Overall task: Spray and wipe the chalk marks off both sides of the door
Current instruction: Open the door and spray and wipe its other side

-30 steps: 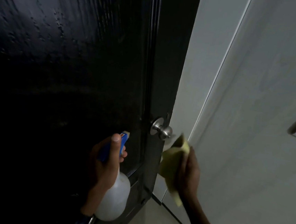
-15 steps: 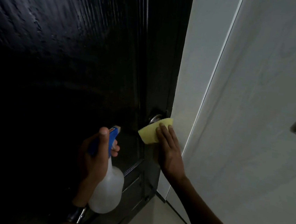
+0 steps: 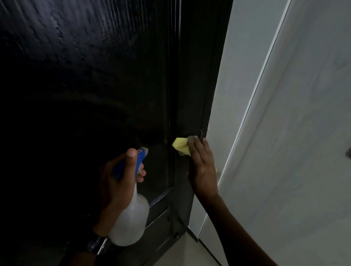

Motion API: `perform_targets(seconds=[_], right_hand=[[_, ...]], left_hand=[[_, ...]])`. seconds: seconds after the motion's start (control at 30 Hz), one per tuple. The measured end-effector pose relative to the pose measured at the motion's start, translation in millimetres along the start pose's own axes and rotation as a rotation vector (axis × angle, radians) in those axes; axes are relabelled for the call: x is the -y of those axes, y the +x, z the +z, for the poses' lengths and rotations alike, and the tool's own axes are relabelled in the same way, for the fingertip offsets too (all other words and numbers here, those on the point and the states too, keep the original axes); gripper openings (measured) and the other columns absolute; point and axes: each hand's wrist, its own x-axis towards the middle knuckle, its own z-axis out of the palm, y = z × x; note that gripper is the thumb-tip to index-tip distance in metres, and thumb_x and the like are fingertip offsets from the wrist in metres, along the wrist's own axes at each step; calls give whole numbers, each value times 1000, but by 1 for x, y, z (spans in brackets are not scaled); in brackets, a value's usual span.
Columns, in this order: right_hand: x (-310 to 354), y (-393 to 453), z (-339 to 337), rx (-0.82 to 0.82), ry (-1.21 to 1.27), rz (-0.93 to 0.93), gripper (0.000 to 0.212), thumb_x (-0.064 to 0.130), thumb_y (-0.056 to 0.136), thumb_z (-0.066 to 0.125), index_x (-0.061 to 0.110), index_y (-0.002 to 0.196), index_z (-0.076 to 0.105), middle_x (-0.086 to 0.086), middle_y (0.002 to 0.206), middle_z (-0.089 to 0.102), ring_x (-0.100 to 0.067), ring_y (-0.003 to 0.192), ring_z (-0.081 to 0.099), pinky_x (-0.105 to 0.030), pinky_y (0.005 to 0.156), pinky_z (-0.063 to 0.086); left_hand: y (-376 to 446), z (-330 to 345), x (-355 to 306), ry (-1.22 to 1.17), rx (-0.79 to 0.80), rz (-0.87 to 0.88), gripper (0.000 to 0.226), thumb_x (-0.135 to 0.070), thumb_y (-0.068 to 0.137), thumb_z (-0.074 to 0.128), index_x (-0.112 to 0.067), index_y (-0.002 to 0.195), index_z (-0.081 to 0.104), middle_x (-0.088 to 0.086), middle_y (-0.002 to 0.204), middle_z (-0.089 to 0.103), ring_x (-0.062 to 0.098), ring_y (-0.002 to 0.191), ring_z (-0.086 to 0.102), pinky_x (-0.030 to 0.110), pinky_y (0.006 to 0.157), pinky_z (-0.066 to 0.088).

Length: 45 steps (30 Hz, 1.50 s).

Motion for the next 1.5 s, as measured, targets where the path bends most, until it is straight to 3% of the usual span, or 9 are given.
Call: perform_targets(seconds=[0.13, 0.37, 0.53, 0.7, 0.9, 1.03, 1.2, 1.37, 1.5], right_hand=[[-4, -41, -30, 81, 115, 46, 57, 10, 100, 50, 23, 154, 37, 2, 159, 32, -25, 145, 37, -46, 117, 36], [45, 44, -77, -546, 95, 403, 36, 22, 101, 49, 15, 133, 63, -8, 114, 52, -20, 107, 47, -29, 93, 38], [72, 68, -15, -217, 156, 430, 19, 11, 98, 54, 8, 114, 65, -7, 95, 64, -23, 82, 61, -46, 78, 56], [88, -8, 23, 12, 284, 499, 14, 5, 99, 54, 15, 106, 60, 17, 88, 52, 7, 77, 54, -6, 68, 40], [54, -88, 16, -195, 672, 1138, 16, 1, 93, 62, 12, 84, 68, -11, 80, 70, -30, 80, 68, -42, 68, 58], [61, -20, -51, -388, 590, 750, 21, 18, 98, 61, 20, 78, 63, 1, 67, 60, -11, 64, 57, -30, 60, 48], [40, 54, -44, -104, 177, 154, 19, 19, 100, 57, 9, 88, 67, -5, 86, 64, -2, 73, 52, -23, 68, 48], [-9, 3, -4, 60, 38, -90, 32, 24, 98, 55, 6, 123, 66, -11, 131, 62, -26, 134, 48, -38, 118, 36], [-3, 11, -31, 102, 116, -107, 32, 30, 101, 50, 9, 117, 69, -8, 120, 67, -10, 118, 57, -19, 105, 41]], left_hand=[[-1, -4, 0, -2, 28, -2, 98, -102, 67, 21, -17, 75, 69, -2, 66, 70, 8, 58, 67, 30, 65, 53], [-4, -7, -5, -48, 27, -22, 94, -102, 65, 21, -22, 75, 69, -1, 59, 68, 8, 56, 67, 26, 60, 53], [-6, -9, -3, -11, 36, -10, 91, -101, 66, 21, -22, 67, 64, -1, 62, 68, 15, 60, 68, 30, 61, 52], [-2, -11, -2, 60, 36, 17, 94, -102, 67, 12, -24, 64, 64, -5, 59, 68, 13, 60, 68, 35, 65, 55], [-2, -7, 0, 6, 21, 5, 94, -102, 68, 19, -20, 67, 65, -2, 59, 68, 13, 58, 68, 36, 62, 56], [-1, -7, 2, -24, 21, -37, 92, -102, 65, 20, -22, 72, 67, -3, 61, 69, 6, 59, 67, 25, 63, 50], [-2, -4, 0, -21, -3, -40, 101, -105, 61, 17, -18, 72, 66, 0, 63, 69, 9, 59, 67, 30, 68, 52], [0, 0, 1, 16, -31, -19, 95, -103, 66, 16, -20, 69, 63, -2, 59, 68, 8, 56, 66, 31, 64, 52], [-1, 3, 1, 21, -45, -21, 92, -103, 66, 17, -22, 69, 62, -3, 61, 68, 7, 57, 66, 27, 62, 48]])
